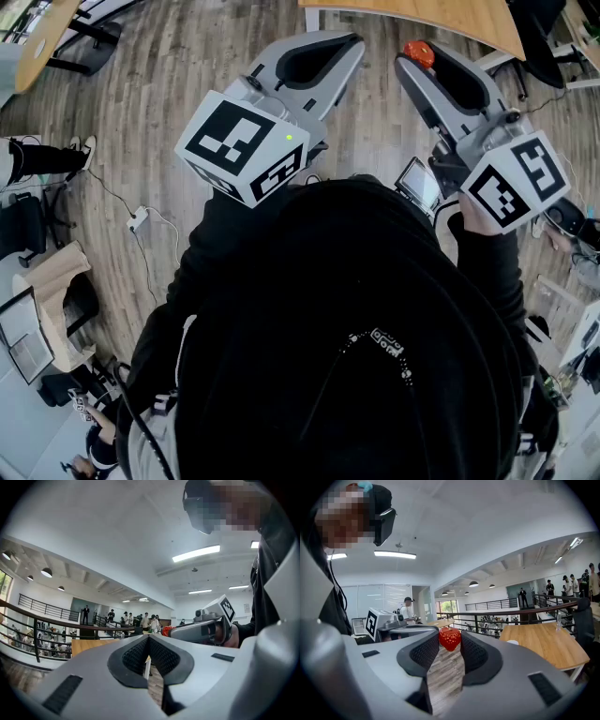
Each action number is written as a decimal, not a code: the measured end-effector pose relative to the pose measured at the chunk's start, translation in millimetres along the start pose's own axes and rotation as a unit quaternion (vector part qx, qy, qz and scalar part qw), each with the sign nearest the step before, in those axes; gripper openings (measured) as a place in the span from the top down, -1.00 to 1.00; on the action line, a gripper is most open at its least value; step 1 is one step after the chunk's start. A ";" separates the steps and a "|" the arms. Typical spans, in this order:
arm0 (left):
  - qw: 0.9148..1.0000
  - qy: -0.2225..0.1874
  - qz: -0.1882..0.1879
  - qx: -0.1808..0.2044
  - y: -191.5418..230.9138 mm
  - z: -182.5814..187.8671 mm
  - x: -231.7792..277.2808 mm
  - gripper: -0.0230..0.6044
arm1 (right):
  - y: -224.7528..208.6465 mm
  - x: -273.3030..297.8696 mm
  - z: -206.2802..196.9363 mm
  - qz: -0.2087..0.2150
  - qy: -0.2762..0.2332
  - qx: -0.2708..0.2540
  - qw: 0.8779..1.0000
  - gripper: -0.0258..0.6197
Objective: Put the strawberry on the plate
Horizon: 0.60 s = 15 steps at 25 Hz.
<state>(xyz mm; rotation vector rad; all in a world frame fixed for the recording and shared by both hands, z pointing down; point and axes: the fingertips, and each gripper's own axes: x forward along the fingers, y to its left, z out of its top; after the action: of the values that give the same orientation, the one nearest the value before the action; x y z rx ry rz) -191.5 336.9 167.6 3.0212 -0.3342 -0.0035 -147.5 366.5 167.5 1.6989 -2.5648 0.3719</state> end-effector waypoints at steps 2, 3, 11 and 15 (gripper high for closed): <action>1.000 0.004 0.001 0.001 1.8 -2.5 0.6 0.91 | -0.8 -1.4 -2.5 -0.001 0.000 0.001 1.000 0.44; 1.000 0.007 0.000 0.000 1.7 -3.8 1.8 0.91 | -2.6 -2.5 -3.4 -0.002 -0.001 0.002 1.000 0.44; 0.999 0.031 -0.015 -0.019 -7.6 -12.1 23.5 0.91 | -31.1 -23.8 -10.4 -0.022 -0.006 0.034 0.999 0.44; 0.998 0.046 -0.027 -0.025 -24.0 -22.5 47.3 0.91 | -47.5 -48.0 -16.6 -0.019 -0.008 0.049 0.999 0.44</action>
<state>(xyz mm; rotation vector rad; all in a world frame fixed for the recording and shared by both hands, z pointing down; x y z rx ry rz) -139.8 352.1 188.0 2.9685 -0.2413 0.1214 -86.6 395.8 183.9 1.7876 -2.5617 0.4912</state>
